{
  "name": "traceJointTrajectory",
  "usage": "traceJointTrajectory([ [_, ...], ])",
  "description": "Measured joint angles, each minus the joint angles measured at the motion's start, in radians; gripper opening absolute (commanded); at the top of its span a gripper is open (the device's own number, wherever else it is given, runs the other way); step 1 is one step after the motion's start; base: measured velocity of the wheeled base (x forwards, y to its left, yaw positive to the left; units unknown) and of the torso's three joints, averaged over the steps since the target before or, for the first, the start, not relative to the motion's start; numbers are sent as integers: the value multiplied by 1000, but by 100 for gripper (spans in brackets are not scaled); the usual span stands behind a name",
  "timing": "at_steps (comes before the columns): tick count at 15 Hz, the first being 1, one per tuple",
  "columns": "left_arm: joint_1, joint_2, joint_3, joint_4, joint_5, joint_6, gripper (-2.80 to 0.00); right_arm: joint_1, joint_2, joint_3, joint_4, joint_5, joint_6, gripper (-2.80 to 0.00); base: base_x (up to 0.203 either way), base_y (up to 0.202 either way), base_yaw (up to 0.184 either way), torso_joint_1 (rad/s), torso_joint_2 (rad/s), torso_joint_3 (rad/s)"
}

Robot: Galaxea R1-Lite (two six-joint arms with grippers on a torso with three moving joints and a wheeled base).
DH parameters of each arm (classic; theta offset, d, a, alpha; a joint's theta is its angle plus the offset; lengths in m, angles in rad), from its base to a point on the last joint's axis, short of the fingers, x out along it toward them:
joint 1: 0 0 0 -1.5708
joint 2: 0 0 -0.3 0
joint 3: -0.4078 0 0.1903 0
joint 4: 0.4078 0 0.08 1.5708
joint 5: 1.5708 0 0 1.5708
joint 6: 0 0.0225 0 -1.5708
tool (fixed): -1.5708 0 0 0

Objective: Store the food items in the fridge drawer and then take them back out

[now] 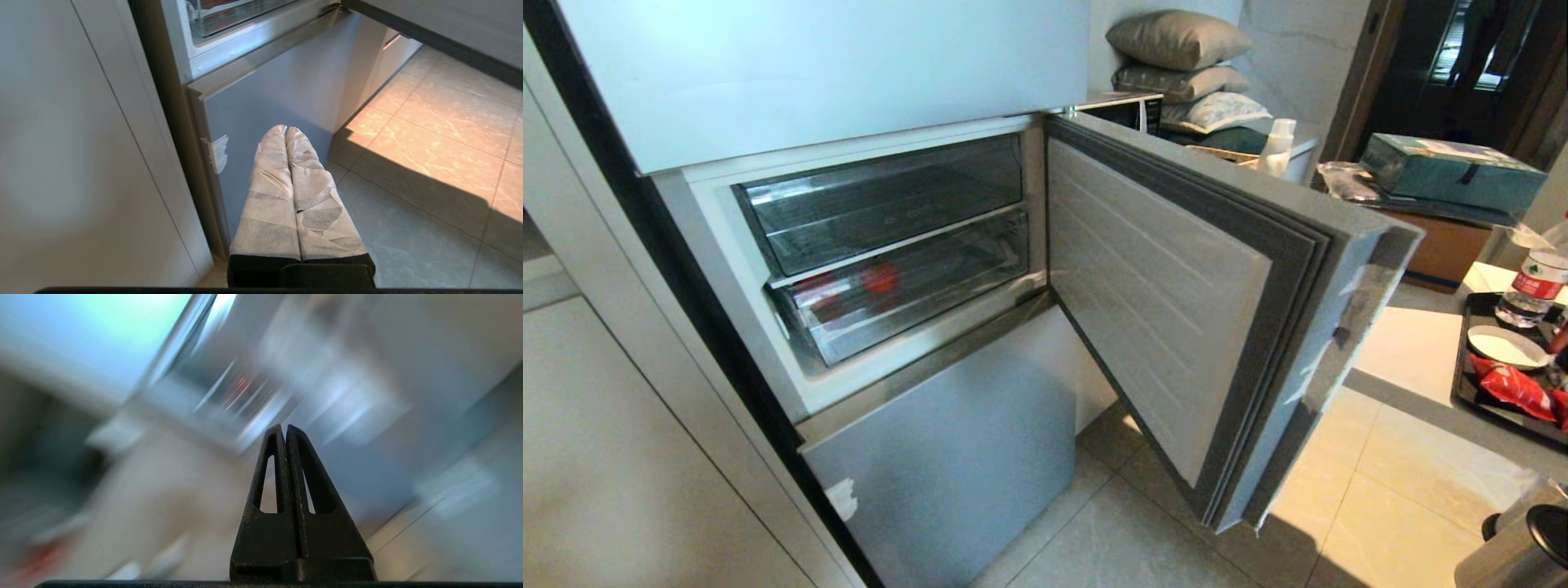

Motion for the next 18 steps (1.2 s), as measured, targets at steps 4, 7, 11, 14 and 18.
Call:
traceJointTrajectory([
  [4,0,0,0,0,0,0,-280,-22,77,-18,-162,-261,-182,-280,0,0,0,0,0,0],
  [7,0,0,0,0,0,0,-280,-17,273,-52,-186,-273,-251,-280,0,0,0,0,0,0],
  [11,0,0,0,0,0,0,-280,61,585,-123,-287,-277,-293,-280,0,0,0,0,0,0],
  [14,0,0,0,0,0,0,-280,196,764,-160,-450,-282,-368,-280,0,0,0,0,0,0],
  [18,0,0,0,0,0,0,-280,357,916,-290,-506,-289,-389,-280,0,0,0,0,0,0],
])
